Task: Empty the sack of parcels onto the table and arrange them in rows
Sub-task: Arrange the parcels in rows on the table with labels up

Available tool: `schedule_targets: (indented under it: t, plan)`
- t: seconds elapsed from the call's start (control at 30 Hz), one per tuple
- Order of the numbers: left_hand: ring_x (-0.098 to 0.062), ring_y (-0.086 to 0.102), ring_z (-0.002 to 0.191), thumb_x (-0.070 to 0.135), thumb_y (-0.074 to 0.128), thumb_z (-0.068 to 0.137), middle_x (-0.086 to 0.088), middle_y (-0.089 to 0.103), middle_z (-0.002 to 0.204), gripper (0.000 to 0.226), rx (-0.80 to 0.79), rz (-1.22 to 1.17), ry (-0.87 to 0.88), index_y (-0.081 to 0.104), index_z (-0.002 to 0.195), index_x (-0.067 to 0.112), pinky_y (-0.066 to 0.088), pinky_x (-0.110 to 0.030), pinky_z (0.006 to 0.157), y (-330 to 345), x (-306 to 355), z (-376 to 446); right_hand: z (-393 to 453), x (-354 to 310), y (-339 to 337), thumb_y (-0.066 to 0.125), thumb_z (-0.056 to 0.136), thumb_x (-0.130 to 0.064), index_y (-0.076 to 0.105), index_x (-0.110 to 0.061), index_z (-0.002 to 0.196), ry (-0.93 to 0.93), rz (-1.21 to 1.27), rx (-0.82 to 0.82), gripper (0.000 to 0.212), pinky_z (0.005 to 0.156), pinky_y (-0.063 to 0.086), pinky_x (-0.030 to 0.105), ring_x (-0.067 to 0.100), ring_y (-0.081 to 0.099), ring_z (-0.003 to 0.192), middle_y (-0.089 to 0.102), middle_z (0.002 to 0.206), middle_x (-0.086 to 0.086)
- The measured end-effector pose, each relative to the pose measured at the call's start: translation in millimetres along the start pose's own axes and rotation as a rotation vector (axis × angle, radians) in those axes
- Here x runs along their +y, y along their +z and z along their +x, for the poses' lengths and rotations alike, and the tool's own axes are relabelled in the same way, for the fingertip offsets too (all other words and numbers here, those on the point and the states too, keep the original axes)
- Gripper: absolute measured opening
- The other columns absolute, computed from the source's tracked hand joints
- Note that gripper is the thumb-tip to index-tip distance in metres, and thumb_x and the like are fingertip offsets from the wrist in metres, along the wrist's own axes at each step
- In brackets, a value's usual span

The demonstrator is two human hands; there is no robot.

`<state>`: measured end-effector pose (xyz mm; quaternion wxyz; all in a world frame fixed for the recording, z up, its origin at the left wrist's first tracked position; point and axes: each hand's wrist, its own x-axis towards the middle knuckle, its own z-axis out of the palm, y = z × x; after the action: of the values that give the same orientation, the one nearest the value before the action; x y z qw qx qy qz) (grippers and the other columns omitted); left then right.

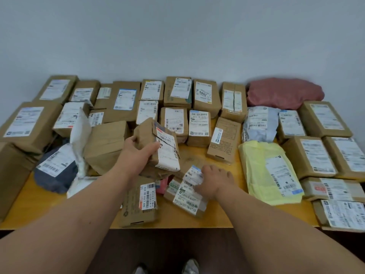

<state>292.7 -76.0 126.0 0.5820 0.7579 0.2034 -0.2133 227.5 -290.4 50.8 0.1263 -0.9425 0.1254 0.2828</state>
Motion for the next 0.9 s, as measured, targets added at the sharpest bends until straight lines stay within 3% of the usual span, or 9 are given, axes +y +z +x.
schedule_targets:
  t: [0.17,0.43,0.57,0.7,0.8,0.9]
  plan:
    - [-0.032,0.066,0.103,0.046,0.077,0.080,-0.008,0.053,0.137,0.089,-0.018,0.027,0.006,0.025,0.150,0.036,0.059,-0.050,0.085,2.8,-0.7,-2.6,-10.1,14.3,6.0,0.061,0.072,-0.075,0.036,-0.029,0.141,0.108,0.008,-0.030,0.087,0.108,0.034,0.047,0.031,0.040,0.127,0.043,0.136,0.007]
    - [-0.028,0.066,0.100,0.047,0.074,0.083,-0.007,0.055,0.134,0.086,-0.035,0.112,0.022,0.024,0.151,0.035,0.059,-0.045,0.082,12.7,-1.3,-7.4,-17.2,27.8,8.7,0.075,0.059,-0.074,0.030,-0.027,0.139,0.249,0.192,-0.066,0.103,0.103,0.042,0.047,0.030,0.043,0.128,0.042,0.136,0.007]
    - [-0.021,0.064,0.089,0.041,0.072,0.087,-0.002,0.053,0.124,0.084,-0.079,0.122,0.056,0.022,0.154,0.030,0.055,-0.033,0.064,22.8,3.2,-10.9,-27.7,39.9,12.5,0.062,0.069,-0.076,0.021,-0.026,0.147,0.320,0.074,-0.055,0.101,0.106,0.037,0.048,0.033,0.044,0.131,0.038,0.143,0.010]
    - [-0.020,0.062,0.093,0.038,0.073,0.086,-0.001,0.050,0.130,0.084,-0.124,0.127,0.083,0.023,0.153,0.030,0.055,-0.034,0.065,35.6,6.7,-14.3,-38.2,58.0,16.5,0.055,0.075,-0.071,0.022,-0.026,0.147,0.362,-0.077,0.024,0.091,0.103,0.034,0.047,0.030,0.048,0.127,0.041,0.140,0.008]
    - [-0.021,0.062,0.094,0.039,0.074,0.085,0.001,0.050,0.127,0.087,-0.156,0.138,0.084,0.021,0.154,0.031,0.057,-0.036,0.066,46.2,7.2,-15.3,-40.4,60.5,14.0,0.055,0.077,-0.071,0.029,-0.024,0.142,0.320,-0.124,0.120,0.084,0.101,0.035,0.046,0.031,0.047,0.123,0.041,0.134,0.008]
    - [-0.017,0.061,0.090,0.040,0.073,0.086,0.001,0.048,0.123,0.086,-0.164,0.154,0.089,0.022,0.154,0.032,0.052,-0.029,0.058,56.1,5.0,-15.6,-35.3,52.3,13.7,0.057,0.082,-0.061,0.029,-0.031,0.144,0.100,-0.099,0.196,0.074,0.104,0.034,0.047,0.031,0.039,0.127,0.038,0.138,0.007]
